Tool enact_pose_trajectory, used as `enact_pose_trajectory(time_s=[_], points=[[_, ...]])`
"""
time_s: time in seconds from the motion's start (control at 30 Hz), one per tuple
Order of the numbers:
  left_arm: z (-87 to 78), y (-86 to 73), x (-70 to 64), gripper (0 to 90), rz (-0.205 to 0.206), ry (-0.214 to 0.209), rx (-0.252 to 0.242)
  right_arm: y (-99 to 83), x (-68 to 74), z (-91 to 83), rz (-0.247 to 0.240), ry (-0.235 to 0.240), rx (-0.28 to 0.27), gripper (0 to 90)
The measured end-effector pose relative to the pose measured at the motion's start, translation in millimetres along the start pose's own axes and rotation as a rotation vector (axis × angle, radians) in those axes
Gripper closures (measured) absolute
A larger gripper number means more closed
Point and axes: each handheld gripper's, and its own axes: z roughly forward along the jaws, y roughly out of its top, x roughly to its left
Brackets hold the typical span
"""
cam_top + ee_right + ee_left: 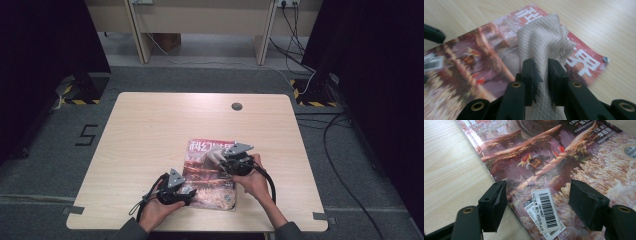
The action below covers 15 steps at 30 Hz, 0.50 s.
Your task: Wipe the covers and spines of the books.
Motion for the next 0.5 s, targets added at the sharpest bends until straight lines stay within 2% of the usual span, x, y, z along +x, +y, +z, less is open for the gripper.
enact_pose_trajectory(time_s=[0.13,0.23,0.27,0.33,0.43,0.5], points=[[-2.3,-0.9,-7.3,30.4,0.003,-0.024,0.014,1.8,-1.3,22.2,0.018,0.003,0.047,76.1],[-3.5,-2.6,-11.8,30.6,-0.006,-0.040,0.016,1.3,-1.8,30.0,0.006,-0.007,0.067,74.9],[-3.9,-3.3,-14.5,30.6,-0.006,-0.039,0.014,-0.5,-6.1,35.7,-0.009,-0.038,0.076,73.5],[-4.0,-3.5,-15.9,30.6,-0.005,-0.038,0.012,-0.2,-14.9,36.8,-0.004,-0.071,0.079,73.6],[-3.8,-3.3,-15.5,30.5,-0.004,-0.043,0.013,-2.7,-37.3,38.8,-0.006,-0.189,0.090,74.0],[-3.9,-3.4,-15.5,30.5,0.000,-0.042,0.013,-6.7,-54.9,38.7,0.036,-0.236,0.082,74.3]])
